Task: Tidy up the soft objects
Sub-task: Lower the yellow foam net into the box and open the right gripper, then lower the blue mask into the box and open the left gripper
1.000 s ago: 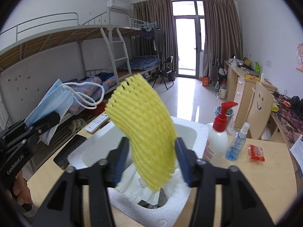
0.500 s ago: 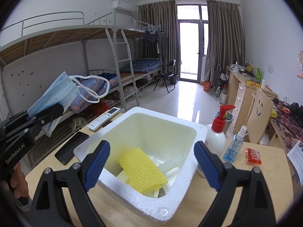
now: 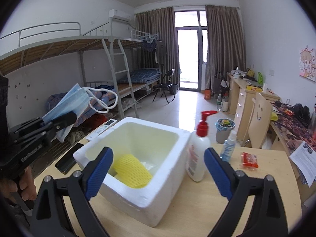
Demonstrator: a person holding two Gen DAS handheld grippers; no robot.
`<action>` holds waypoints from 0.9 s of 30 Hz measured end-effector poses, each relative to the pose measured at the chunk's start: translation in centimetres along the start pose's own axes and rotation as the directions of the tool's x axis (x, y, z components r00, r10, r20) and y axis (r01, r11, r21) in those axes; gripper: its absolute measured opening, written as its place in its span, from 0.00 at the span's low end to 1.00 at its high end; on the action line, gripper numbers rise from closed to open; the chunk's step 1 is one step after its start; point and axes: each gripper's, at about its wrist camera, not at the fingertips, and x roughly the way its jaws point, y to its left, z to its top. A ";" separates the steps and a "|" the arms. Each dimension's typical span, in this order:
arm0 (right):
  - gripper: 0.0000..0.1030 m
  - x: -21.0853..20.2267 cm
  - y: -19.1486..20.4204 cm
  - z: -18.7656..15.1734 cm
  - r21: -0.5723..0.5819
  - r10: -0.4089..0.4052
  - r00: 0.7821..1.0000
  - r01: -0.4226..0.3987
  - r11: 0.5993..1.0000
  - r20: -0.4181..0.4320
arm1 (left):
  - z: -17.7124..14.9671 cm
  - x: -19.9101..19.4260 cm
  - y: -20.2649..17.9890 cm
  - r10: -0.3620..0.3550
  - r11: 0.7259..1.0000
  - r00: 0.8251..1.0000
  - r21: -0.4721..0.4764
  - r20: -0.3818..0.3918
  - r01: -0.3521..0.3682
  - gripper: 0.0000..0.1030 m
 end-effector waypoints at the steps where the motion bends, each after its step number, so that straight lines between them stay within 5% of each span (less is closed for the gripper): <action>1: 0.93 -0.3 -0.3 -0.1 0.005 -0.009 1.000 0.009 1.000 0.005 | 0.0 0.1 -0.3 -0.009 1.000 1.000 0.003 -0.001 0.009 0.11; 27: 0.93 -5.9 -6.3 -3.6 0.135 -0.157 0.987 0.150 0.979 0.041 | 1.3 3.1 -5.3 -0.104 0.993 0.994 0.057 -0.039 0.106 0.11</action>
